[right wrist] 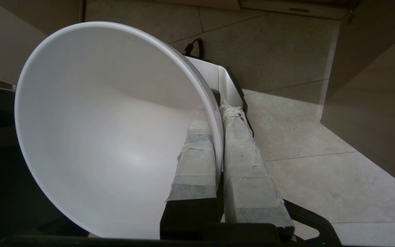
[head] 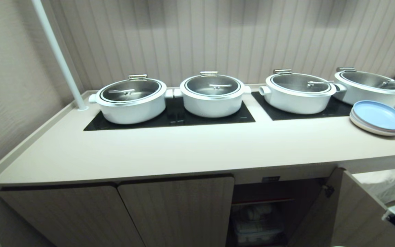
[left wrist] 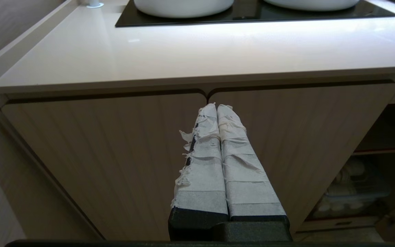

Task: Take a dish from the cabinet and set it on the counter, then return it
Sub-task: Put it back into the cabinet

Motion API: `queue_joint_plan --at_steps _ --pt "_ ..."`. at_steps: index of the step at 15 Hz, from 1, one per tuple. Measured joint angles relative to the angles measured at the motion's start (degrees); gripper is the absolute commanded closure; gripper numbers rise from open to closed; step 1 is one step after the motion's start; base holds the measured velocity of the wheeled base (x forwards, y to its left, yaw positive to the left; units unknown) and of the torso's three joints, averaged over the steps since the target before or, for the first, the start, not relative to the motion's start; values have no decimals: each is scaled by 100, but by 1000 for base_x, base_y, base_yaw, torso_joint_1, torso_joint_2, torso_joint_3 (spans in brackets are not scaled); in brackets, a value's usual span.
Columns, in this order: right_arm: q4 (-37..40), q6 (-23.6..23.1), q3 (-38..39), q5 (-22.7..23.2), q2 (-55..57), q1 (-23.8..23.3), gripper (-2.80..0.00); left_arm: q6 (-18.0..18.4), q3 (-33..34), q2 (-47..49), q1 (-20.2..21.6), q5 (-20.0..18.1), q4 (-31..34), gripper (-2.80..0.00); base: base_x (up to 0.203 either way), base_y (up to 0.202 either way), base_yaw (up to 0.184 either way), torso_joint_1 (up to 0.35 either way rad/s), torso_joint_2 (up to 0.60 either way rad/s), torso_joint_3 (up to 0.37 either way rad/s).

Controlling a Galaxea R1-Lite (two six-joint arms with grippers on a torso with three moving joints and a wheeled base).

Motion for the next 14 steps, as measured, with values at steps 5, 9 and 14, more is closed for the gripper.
queue_joint_plan --at_steps 5,9,14 --pt "0 0 0 -4 0 -2 0 -5 0 0 0 0 0 0 0 0 0 -143 312 170" --pt "-2 0 2 -21 0 -2 0 -2 0 0 0 0 0 0 0 0 0 -159 326 175" --pt "-1 0 10 -44 0 -2 0 0 0 0 0 -1 5 0 0 0 0 -161 354 189"
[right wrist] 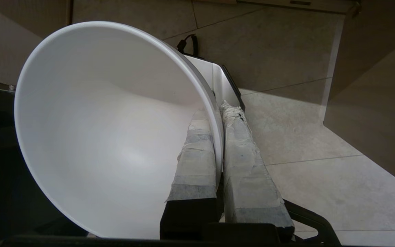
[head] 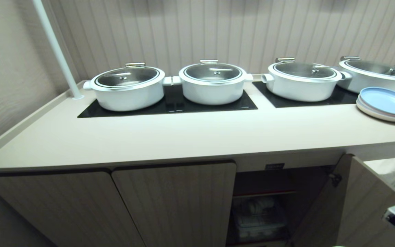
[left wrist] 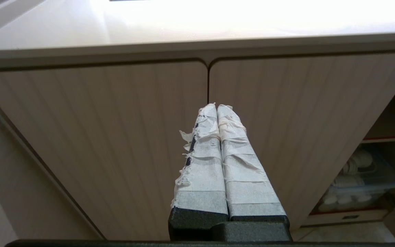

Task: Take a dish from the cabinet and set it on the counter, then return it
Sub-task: Put it back into the cabinet

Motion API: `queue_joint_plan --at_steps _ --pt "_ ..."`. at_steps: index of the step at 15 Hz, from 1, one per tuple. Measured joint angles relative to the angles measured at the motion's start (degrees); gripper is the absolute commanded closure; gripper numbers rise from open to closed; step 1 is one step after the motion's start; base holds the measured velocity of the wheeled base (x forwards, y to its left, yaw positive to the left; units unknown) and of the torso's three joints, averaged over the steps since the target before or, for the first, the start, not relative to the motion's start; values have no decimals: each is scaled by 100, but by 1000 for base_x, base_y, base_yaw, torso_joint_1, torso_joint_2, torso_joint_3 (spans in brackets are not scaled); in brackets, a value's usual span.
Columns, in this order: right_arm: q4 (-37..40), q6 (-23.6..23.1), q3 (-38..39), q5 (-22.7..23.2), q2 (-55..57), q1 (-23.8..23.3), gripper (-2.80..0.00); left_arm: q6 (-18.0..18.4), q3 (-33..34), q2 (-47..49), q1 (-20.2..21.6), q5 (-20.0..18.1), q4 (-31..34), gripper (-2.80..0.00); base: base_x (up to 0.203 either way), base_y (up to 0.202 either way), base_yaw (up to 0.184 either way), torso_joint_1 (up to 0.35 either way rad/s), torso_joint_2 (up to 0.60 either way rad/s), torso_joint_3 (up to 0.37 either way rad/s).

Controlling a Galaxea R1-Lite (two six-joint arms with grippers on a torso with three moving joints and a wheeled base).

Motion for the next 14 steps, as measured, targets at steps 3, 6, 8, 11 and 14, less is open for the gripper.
queue_joint_plan --at_steps 3,6,8,11,14 --pt "-3 0 0 -1 0 0 0 -5 0 0 0 1 -7 0 0 0 0 -191 424 228" --pt "1 0 0 -3 0 0 0 -5 0 0 0 1 -5 0 0 0 0 -241 534 293" --pt "-1 -2 0 -3 -2 0 0 -5 0 0 0 1 -2 0 0 0 0 -235 549 302" --pt "-20 -2 25 -1 -2 -6 0 -3 0 0 0 1 -5 0 0 0 0 -233 531 297" --pt "-70 0 34 -6 -2 -9 0 -5 0 0 0 1 -5 0 0 0 0 -217 517 295"
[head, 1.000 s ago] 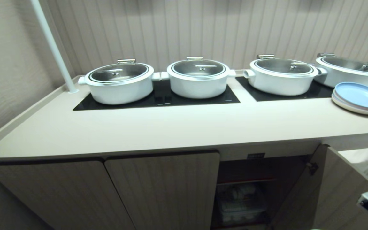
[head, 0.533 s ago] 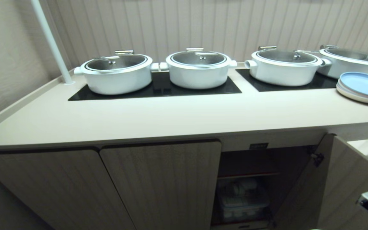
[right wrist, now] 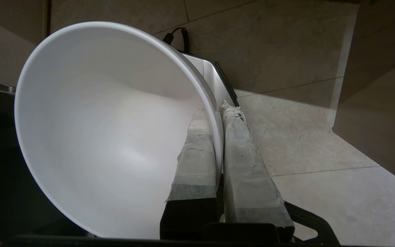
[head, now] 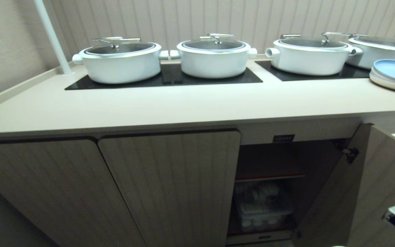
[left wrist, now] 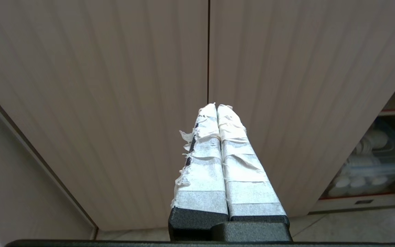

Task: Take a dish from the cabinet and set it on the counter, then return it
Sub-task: Put it back into the cabinet

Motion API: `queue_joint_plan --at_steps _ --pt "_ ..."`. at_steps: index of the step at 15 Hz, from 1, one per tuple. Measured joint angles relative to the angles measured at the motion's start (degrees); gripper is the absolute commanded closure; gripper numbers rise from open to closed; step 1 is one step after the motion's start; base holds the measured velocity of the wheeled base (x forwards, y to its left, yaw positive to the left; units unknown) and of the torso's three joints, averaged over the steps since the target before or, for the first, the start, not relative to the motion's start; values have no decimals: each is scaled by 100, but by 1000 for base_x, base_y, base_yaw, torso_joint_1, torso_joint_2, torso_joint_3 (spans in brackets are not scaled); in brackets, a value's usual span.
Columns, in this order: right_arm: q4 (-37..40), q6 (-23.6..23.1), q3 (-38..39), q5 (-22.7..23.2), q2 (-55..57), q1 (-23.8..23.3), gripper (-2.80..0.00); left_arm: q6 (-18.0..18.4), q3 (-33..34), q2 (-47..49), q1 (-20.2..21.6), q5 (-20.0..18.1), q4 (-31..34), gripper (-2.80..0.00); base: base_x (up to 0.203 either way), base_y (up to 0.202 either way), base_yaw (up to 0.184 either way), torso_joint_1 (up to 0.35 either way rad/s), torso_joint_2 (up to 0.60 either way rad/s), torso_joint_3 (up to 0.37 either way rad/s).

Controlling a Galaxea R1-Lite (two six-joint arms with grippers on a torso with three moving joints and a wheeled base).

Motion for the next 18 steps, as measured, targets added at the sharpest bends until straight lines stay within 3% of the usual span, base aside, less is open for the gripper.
queue_joint_plan --at_steps 18 --pt "-18 -7 49 -55 2 -17 0 0 0 0 0 0 2 0 0 0 0 -155 463 300"
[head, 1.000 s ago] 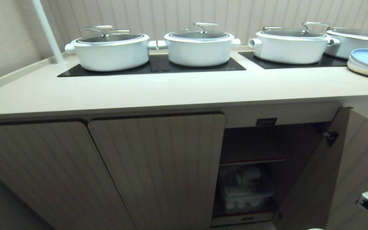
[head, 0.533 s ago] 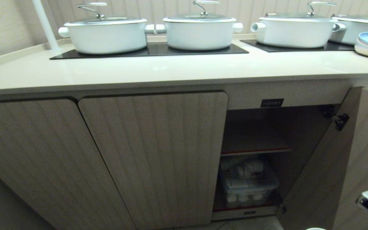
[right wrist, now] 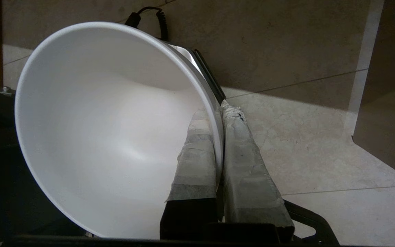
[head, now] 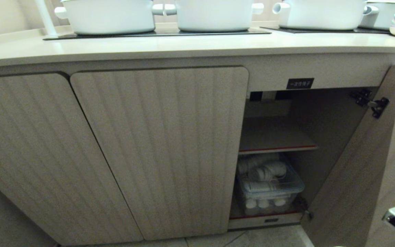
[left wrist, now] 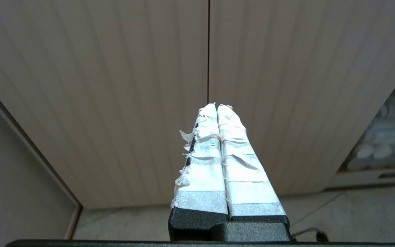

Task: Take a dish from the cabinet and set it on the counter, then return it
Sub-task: Put it back into the cabinet

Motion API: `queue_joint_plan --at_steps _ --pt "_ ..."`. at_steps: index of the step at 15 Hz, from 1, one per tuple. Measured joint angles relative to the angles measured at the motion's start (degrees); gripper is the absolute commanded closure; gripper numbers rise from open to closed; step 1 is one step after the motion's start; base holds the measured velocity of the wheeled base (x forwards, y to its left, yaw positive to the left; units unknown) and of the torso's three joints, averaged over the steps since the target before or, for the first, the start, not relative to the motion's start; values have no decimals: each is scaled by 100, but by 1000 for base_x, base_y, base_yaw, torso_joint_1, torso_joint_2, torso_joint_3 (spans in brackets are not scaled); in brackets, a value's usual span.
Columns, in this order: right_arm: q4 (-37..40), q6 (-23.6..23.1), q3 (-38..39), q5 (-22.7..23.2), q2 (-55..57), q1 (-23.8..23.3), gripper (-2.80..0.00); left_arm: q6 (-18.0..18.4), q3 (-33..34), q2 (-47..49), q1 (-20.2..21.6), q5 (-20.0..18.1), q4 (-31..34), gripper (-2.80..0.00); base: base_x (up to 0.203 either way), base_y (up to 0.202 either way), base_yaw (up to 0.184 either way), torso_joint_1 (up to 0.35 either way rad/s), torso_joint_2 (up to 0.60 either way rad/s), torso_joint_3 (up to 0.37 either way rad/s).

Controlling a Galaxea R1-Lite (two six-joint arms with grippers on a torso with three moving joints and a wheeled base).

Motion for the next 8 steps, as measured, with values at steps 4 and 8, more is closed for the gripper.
queue_joint_plan --at_steps 4,8 --pt "-6 7 19 -42 -11 0 0 0 0 0 0 0 -2 0 0 0 0 -16 86 65" --pt "-6 7 22 -45 -11 0 0 1 0 0 0 -2 -2 0 0 0 0 0 0 0"
